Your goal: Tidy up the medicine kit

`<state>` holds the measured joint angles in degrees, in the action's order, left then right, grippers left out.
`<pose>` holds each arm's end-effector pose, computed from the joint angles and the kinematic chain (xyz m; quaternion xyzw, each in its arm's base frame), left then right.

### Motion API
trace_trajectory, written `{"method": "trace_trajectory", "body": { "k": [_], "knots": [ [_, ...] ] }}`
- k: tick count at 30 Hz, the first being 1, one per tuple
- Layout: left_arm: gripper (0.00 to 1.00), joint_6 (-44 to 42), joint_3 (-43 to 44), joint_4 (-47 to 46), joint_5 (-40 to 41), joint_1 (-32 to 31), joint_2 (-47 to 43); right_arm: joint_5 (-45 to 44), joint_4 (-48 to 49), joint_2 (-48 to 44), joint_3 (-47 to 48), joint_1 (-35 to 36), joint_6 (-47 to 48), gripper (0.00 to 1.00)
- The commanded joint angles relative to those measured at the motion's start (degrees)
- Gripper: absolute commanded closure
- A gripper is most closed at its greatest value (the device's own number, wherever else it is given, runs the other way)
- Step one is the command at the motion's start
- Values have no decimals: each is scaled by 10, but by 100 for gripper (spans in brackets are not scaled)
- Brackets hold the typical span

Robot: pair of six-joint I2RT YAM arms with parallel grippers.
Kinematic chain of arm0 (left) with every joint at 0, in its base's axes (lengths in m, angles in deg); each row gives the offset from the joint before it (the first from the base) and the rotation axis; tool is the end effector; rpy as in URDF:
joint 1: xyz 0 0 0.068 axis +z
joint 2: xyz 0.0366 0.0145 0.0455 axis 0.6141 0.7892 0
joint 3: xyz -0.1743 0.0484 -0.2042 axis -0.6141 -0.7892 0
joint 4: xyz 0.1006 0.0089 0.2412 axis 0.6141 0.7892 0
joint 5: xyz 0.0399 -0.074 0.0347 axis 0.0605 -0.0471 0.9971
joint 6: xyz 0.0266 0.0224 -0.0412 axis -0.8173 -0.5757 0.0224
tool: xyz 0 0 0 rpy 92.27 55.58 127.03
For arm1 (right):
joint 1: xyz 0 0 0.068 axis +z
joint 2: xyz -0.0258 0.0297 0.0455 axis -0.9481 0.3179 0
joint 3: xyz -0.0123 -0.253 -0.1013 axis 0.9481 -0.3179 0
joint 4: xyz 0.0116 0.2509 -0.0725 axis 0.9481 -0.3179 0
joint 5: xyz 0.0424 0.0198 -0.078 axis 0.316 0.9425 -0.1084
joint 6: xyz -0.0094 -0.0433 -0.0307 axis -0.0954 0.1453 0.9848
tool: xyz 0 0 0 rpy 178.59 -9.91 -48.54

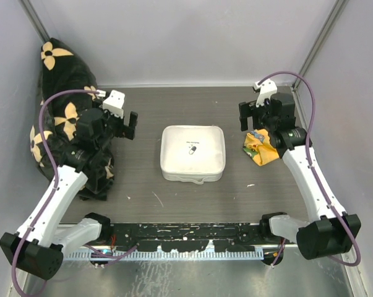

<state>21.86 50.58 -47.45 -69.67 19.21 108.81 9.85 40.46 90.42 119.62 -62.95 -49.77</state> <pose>0.2189 -0.0718 0.3731 0.1683 0.7761 -0.0318 0.6069 0.2617 0.0404 0.3636 -0.1435 0.8384 0.0094 0.5258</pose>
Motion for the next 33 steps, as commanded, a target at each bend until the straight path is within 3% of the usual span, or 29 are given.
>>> {"method": "trace_trajectory", "body": {
  "k": [1,12,19,33],
  "knots": [
    [2,-47,2,-5,-36,3,-33,10,57,-30,-38,1,-16,0],
    [2,-1,-79,-59,-45,3,-103,-38,126,-109,-127,0,-7,0],
    [2,-1,-95,-65,-90,3,-139,-22,136,-169,-151,-10,11,0],
    [2,13,-22,70,-97,3,-167,22,124,-231,-155,-29,8,0]
  ]
}}
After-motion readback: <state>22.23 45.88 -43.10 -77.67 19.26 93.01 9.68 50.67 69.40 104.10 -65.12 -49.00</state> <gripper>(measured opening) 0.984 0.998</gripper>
